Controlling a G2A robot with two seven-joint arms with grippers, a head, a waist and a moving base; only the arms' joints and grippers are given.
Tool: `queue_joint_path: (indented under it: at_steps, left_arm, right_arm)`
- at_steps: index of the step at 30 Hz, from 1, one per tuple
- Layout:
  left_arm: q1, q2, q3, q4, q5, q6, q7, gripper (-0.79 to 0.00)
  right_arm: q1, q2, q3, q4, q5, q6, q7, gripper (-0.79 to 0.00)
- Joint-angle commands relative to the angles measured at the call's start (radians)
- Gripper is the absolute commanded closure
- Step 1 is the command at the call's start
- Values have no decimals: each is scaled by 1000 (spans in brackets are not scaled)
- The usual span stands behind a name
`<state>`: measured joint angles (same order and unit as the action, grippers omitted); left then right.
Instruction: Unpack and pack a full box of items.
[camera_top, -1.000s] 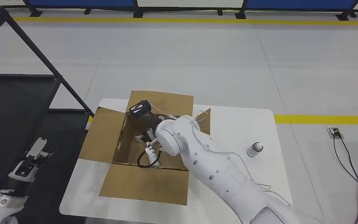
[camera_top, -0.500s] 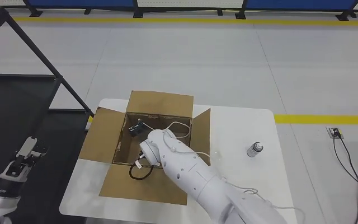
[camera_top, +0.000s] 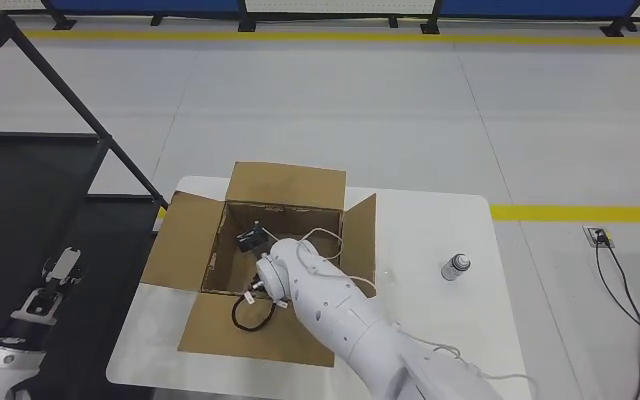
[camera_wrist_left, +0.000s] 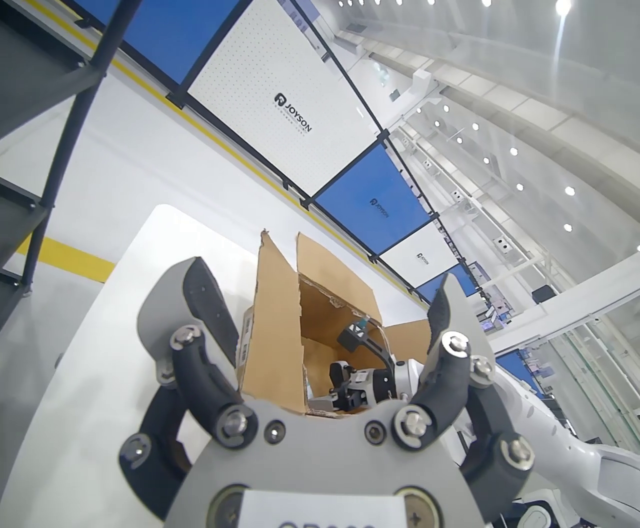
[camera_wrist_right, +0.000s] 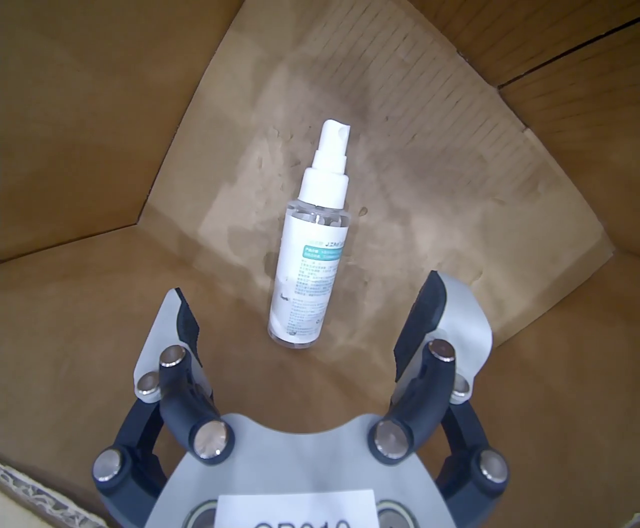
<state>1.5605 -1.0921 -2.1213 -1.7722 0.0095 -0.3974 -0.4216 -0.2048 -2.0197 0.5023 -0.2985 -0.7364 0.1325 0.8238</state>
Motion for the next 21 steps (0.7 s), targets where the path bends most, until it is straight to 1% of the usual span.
queue_joint_path:
  at_steps: [1, 8, 9, 10, 11, 12, 13, 16, 21]
  left_arm:
    - [-2, 1, 2, 4, 2, -2, 2, -785]
    - [-10, 3, 6, 9, 0, -5, 1, -785]
    - [-12, 3, 9, 9, 0, -4, 0, -785]
    - [-14, 4, 12, 9, 0, -3, 1, -785]
    - [-16, 4, 14, 7, 1, -3, 1, -785]
    - [-17, 4, 16, 6, 2, -4, 1, -785]
    - [-17, 4, 17, 5, 3, -5, 2, -785]
    - [-16, 5, 15, 6, -1, -9, 3, -785]
    - [-12, 6, 3, 17, -19, -13, 7, -785]
  right_arm:
    - [-7, 0, -5, 2, 3, 6, -5, -782]
    - [-19, 4, -15, 8, 27, 27, -19, -776]
    - [-21, 4, -16, 8, 28, 29, -28, -754]
    - [-24, 4, -17, 8, 31, 31, -42, -711]
    - [-27, 4, -19, 8, 31, 33, -60, -557]
    - [-32, 4, -21, 9, 30, 36, -76, -449]
    - [-35, 4, -25, 9, 27, 39, -89, -388]
    - [-46, 4, -31, 15, 30, 40, -110, -351]
    - [-51, 4, -40, 32, 33, 36, -113, -320]
